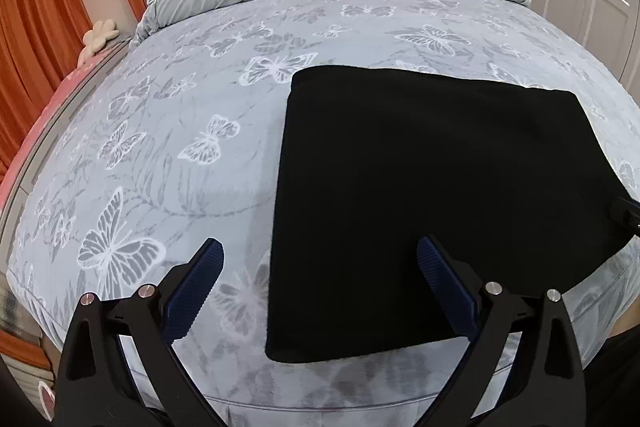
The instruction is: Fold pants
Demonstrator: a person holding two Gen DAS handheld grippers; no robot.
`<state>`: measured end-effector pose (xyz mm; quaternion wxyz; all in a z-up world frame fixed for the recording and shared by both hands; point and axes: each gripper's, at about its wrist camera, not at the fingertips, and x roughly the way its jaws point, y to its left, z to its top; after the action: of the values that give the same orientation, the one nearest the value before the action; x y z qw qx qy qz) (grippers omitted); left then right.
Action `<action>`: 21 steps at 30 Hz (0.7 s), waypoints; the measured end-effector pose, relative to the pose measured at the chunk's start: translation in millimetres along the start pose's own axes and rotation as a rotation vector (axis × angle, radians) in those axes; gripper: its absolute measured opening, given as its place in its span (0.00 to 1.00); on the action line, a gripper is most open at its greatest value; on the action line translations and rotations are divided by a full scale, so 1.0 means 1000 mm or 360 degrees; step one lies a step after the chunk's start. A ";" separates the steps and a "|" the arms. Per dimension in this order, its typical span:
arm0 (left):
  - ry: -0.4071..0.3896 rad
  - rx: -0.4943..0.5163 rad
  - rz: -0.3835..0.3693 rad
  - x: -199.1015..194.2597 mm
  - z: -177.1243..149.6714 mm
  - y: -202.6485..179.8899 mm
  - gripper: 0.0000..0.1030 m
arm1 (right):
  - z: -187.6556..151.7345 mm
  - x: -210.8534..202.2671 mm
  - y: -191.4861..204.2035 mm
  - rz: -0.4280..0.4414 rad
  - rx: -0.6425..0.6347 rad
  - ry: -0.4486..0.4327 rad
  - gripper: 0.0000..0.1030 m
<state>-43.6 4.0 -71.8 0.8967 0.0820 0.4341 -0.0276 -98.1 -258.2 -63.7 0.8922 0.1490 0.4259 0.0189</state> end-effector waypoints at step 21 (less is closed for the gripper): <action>0.0159 -0.0055 -0.0289 0.011 -0.007 -0.005 0.94 | -0.006 0.016 -0.008 0.0212 0.0189 0.0113 0.68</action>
<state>-42.9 0.7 -84.9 0.8691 0.0282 0.4842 -0.0972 -93.3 -262.1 -81.5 0.8629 0.2288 0.4468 0.0580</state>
